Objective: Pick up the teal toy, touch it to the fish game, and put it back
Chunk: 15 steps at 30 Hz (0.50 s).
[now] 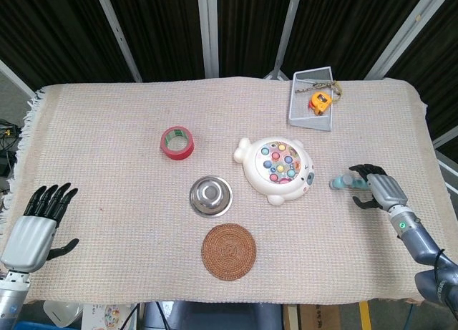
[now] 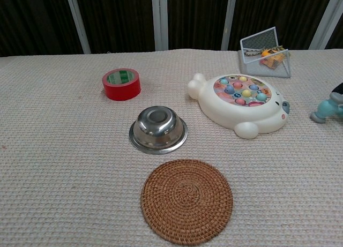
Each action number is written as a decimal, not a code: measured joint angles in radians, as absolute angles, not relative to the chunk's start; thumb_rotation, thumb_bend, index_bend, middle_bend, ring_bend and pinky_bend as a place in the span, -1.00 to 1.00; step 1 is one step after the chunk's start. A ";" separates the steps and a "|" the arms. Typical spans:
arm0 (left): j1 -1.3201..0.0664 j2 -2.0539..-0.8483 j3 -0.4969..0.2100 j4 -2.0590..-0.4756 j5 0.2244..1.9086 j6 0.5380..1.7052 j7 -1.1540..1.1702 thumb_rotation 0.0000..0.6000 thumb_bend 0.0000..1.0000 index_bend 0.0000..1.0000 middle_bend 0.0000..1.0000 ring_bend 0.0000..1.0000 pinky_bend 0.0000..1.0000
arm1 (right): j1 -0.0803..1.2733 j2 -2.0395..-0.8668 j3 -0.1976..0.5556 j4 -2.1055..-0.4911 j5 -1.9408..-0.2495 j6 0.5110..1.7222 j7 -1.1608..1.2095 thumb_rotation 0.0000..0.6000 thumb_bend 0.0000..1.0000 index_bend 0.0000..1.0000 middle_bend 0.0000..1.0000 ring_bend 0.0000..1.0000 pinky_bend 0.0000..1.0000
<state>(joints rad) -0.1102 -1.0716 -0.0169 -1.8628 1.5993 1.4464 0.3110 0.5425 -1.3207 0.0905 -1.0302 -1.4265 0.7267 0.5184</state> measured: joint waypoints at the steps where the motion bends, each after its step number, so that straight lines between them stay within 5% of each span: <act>1: -0.111 -1.072 -0.017 -1.862 1.598 1.446 0.311 1.00 -0.69 -0.83 -0.98 -1.00 -1.00 | 0.547 -1.328 0.089 -1.021 -1.427 0.721 0.521 1.00 -0.19 -0.55 -0.64 -0.87 -0.93; 15: -0.113 -1.079 -0.016 -1.850 1.580 1.443 0.302 1.00 -0.69 -0.82 -0.99 -1.00 -1.00 | 0.585 -1.398 0.081 -0.919 -1.417 0.680 0.554 1.00 -0.19 -0.33 -0.40 -0.72 -0.87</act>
<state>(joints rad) -0.1134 -1.0791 -0.0159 -1.8499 1.5804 1.4434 0.3019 0.5853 -1.3979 0.0808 -0.9191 -1.4166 0.6805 0.5543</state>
